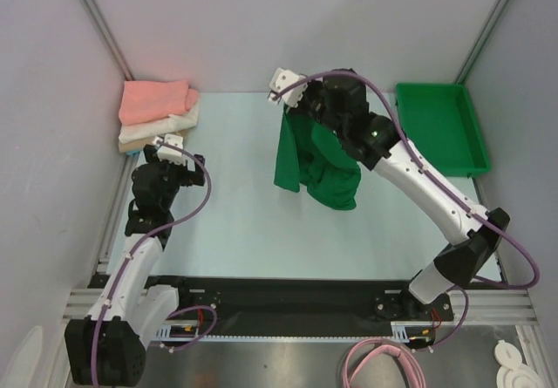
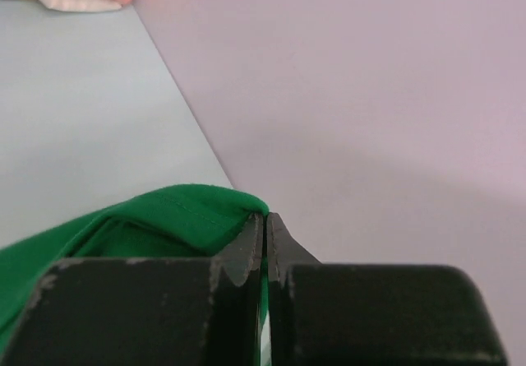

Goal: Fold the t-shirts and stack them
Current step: Move the tshirt to the center of the board, then flatten the tshirt out

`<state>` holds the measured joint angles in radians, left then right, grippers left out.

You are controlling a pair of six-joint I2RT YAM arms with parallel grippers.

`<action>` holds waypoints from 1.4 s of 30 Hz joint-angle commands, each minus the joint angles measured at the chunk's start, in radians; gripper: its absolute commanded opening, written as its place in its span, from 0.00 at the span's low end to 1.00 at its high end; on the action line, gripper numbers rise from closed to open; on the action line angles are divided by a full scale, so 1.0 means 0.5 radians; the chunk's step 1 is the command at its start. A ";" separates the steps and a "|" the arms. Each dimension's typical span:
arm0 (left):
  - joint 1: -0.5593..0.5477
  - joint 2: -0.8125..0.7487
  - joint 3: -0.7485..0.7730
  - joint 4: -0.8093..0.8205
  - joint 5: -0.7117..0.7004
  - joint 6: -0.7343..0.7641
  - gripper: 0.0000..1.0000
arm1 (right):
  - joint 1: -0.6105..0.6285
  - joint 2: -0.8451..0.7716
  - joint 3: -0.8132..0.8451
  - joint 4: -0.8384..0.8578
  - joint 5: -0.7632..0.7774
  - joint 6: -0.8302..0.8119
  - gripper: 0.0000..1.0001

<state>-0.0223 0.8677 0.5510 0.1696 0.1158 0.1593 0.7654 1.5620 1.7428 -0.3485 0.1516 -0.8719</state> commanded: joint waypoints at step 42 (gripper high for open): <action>-0.462 1.176 0.625 -1.093 0.622 0.586 0.83 | -0.469 -0.166 -1.571 0.139 -0.377 0.480 0.54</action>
<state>-0.2279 1.4277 0.8268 -0.2581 0.4465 0.3859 0.5442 1.5040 0.9539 -0.3279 0.0059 -0.6655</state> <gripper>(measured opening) 0.839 0.542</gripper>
